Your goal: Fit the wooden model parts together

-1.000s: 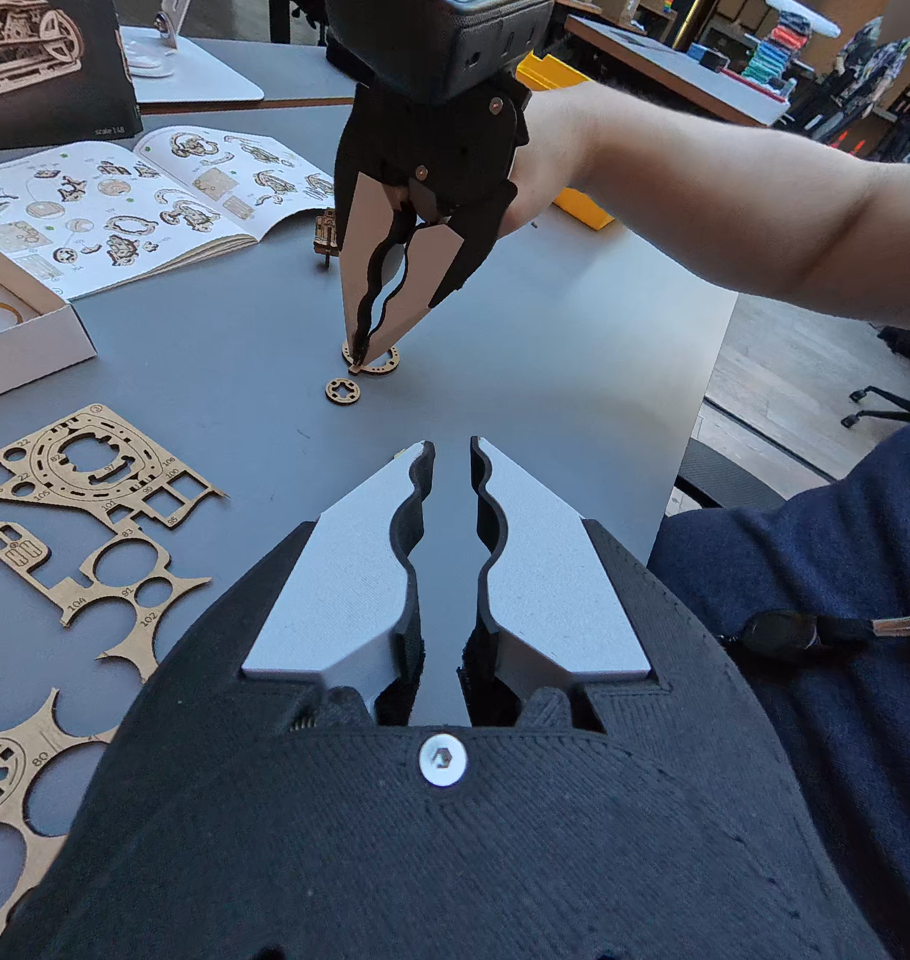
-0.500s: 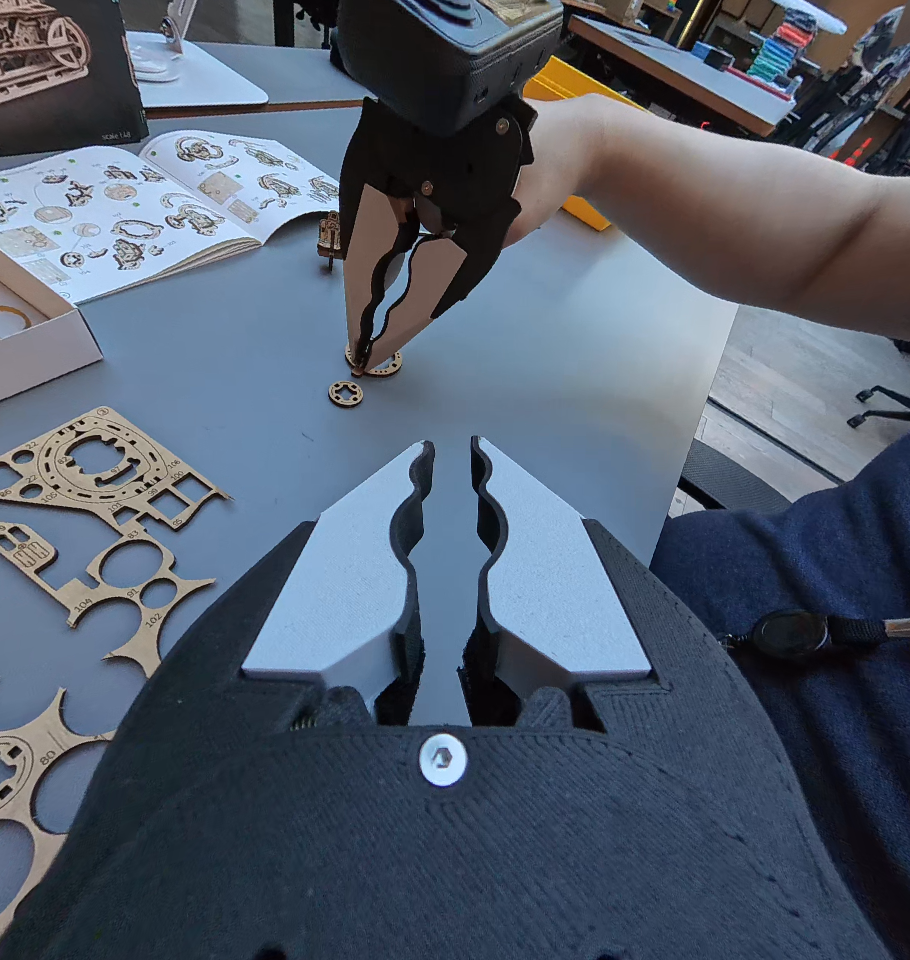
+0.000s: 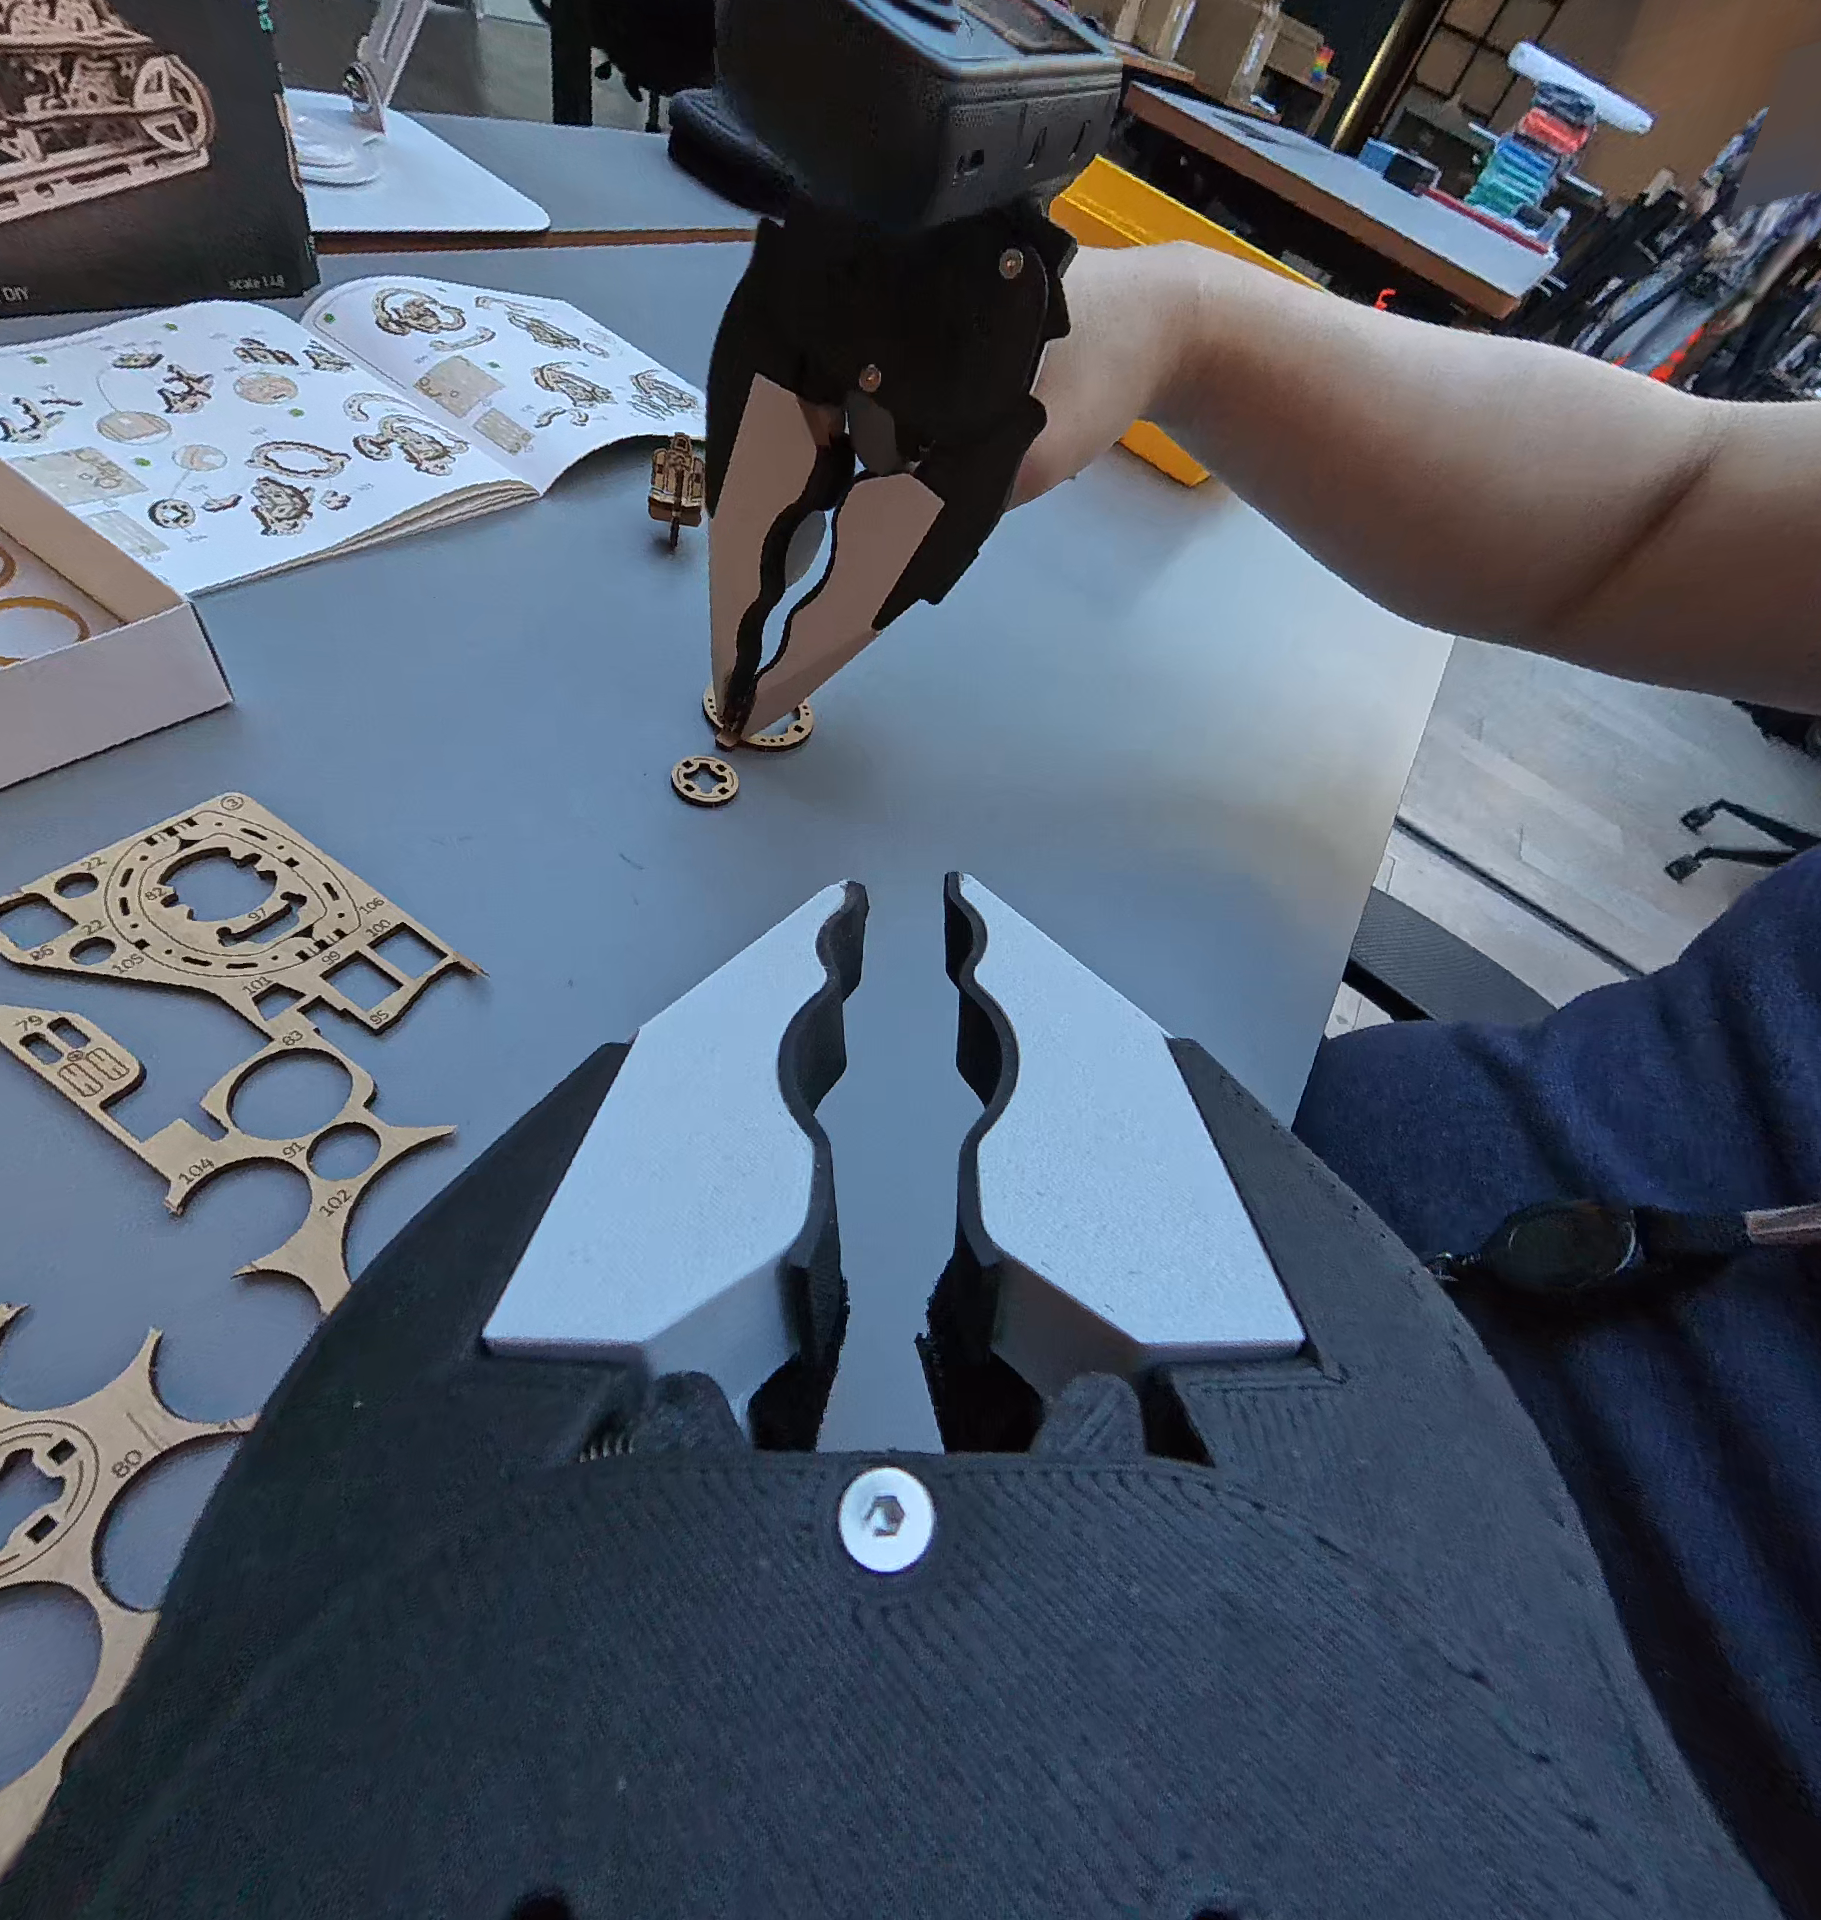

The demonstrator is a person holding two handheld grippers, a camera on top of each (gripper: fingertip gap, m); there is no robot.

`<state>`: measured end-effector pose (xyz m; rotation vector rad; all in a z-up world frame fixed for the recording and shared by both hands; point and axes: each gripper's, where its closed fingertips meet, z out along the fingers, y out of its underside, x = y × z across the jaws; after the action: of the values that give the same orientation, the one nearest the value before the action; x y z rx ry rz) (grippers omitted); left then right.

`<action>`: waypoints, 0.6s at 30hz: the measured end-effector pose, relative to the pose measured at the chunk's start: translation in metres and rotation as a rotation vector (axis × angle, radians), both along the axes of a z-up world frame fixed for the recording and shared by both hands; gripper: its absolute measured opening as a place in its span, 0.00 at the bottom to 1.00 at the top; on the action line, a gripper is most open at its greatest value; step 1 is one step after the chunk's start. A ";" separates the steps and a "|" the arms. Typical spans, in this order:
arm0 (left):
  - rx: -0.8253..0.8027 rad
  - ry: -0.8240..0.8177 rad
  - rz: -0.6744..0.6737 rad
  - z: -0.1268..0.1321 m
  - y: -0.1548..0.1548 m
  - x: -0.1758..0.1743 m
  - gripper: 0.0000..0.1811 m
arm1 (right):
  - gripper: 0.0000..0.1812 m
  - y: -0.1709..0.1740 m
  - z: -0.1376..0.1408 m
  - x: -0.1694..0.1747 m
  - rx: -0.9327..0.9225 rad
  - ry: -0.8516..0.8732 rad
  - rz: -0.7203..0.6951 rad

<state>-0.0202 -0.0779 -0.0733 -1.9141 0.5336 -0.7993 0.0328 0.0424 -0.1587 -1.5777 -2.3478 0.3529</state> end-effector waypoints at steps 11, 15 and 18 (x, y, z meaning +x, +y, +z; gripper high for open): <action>0.007 -0.061 0.031 0.013 0.003 -0.008 0.14 | 0.06 0.002 0.002 0.000 0.032 0.063 -0.020; -0.003 -0.063 0.031 0.008 0.000 -0.004 0.14 | 0.09 0.003 0.003 -0.001 0.065 0.051 -0.010; -0.013 -0.059 0.024 0.006 0.001 -0.002 0.14 | 0.12 -0.001 0.005 -0.003 0.052 0.062 -0.007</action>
<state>-0.0217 -0.0771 -0.0676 -1.8994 0.4696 -0.8433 0.0299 0.0411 -0.1536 -1.5286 -2.2860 0.3318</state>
